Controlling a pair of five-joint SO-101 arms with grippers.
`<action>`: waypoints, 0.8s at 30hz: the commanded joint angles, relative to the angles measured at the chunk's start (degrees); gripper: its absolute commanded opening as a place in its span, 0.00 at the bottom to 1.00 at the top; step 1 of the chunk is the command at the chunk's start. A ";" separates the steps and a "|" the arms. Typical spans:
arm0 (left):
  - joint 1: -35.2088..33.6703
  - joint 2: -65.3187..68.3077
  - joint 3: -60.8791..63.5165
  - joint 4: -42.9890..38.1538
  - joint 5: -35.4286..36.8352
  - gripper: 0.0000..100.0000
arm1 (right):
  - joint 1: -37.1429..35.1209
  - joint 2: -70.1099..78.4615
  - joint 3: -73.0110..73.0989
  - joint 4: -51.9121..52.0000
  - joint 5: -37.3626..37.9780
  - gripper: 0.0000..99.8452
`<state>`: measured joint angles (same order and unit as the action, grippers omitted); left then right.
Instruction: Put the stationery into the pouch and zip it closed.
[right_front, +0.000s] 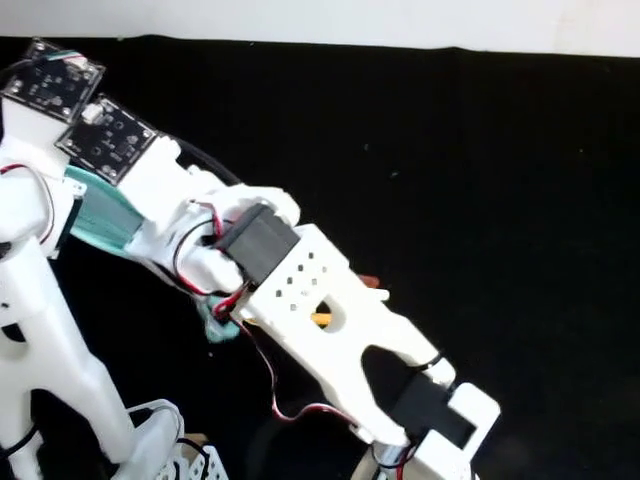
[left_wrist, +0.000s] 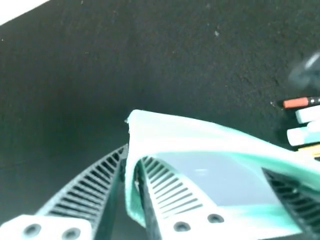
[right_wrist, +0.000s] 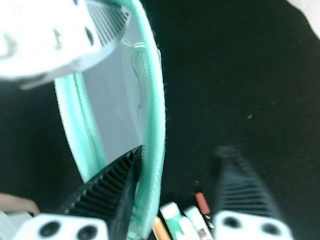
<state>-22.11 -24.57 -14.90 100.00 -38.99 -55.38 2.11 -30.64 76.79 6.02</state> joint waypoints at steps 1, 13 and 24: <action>2.77 -0.66 0.04 0.79 1.05 0.01 | 0.84 -1.01 -6.02 -0.66 -2.37 0.34; 2.51 -0.22 0.57 0.44 8.09 0.01 | -0.13 -1.01 -12.97 4.88 -1.93 0.34; 2.51 -0.22 0.66 0.44 9.76 0.01 | -1.45 -1.01 -20.44 20.00 4.22 0.34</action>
<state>-20.62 -25.36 -14.64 100.00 -29.49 -55.47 2.73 -45.76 93.76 8.92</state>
